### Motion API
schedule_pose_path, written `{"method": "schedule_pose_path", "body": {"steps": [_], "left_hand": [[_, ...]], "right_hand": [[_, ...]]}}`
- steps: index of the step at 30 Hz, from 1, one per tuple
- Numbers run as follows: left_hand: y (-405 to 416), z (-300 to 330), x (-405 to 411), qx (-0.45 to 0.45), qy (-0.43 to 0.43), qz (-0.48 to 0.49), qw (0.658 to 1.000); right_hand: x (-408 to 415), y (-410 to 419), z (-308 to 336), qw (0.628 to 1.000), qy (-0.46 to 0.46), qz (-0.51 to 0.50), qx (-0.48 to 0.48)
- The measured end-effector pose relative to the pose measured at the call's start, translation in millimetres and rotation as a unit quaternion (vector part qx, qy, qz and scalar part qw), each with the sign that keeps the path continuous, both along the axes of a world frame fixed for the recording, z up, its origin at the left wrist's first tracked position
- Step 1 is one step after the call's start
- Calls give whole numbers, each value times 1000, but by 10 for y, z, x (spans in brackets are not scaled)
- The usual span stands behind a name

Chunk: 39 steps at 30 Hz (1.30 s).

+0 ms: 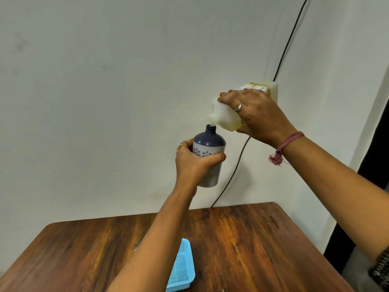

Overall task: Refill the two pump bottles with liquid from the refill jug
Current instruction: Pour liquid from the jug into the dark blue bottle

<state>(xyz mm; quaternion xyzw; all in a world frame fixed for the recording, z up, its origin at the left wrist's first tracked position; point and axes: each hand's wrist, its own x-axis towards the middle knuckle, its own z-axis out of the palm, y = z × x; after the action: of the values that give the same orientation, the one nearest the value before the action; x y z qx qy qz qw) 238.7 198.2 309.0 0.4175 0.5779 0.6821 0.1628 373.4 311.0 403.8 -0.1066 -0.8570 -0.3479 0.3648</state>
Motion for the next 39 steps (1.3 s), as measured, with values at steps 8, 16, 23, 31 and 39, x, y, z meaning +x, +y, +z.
{"method": "schedule_pose_path", "body": {"steps": [8, 16, 23, 31, 39], "left_hand": [[2, -1, -18, 0, -1, 3, 1000], [-16, -3, -37, 3, 0, 4, 1000], [-31, -18, -49, 2, 0, 6, 1000], [-46, -37, -70, 2, 0, 12, 1000], [-76, -49, -76, -2, -14, 14, 1000]], "right_hand": [[-24, 11, 11, 1000, -3, 4, -1], [-49, -4, 13, 1000, -5, 2, 2], [-54, -61, -10, 1000, 3, -2, -2], [-66, -124, -64, 1000, 19, -17, -18], [-98, -122, -185, 994, 66, -14, -88]]}}
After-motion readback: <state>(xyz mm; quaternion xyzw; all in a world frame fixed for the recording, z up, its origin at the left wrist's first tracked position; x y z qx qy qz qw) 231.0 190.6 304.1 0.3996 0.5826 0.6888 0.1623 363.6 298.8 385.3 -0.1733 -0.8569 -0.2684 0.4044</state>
